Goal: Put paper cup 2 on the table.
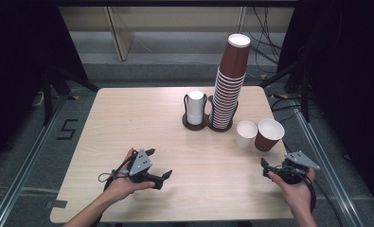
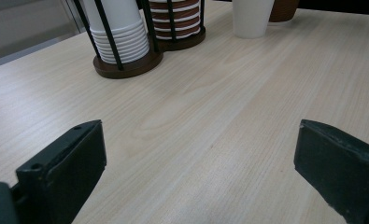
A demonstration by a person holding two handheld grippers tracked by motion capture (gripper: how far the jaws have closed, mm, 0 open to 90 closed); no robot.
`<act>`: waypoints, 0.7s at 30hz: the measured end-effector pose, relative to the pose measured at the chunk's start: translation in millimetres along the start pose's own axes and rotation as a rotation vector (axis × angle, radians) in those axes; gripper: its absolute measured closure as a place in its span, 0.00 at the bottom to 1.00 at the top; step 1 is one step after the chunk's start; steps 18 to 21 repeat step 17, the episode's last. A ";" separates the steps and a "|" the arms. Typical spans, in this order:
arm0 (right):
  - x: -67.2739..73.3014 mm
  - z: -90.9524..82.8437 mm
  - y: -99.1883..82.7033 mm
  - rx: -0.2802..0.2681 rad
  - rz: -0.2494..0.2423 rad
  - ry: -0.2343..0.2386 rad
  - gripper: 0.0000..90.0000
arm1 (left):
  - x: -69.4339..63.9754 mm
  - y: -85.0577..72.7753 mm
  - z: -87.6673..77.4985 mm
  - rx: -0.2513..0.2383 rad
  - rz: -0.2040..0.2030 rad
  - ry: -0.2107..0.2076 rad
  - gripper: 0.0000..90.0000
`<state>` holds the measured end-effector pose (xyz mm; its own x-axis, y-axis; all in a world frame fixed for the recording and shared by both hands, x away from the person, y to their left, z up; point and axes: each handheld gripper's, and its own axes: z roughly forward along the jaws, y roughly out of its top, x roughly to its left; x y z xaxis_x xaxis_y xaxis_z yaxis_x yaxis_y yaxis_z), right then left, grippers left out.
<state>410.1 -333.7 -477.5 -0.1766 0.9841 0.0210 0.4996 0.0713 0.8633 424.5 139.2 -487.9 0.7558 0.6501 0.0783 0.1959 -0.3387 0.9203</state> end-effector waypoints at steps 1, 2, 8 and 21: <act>3.2 -3.5 -2.2 0.007 0.027 -0.007 0.03 | 0.0 -0.1 0.1 0.000 -0.001 0.000 0.02; 1.9 -5.1 -3.9 -0.002 0.001 -0.002 0.03 | 0.1 -0.5 0.9 -0.006 -0.001 -0.003 0.02; 6.9 -19.4 -14.0 -0.015 0.055 -0.019 0.04 | -1.3 -0.6 1.8 0.002 -0.001 0.001 0.02; 1.9 -22.4 -22.6 -0.068 0.025 -0.023 0.05 | -4.0 -0.7 5.8 0.003 0.013 -0.017 0.02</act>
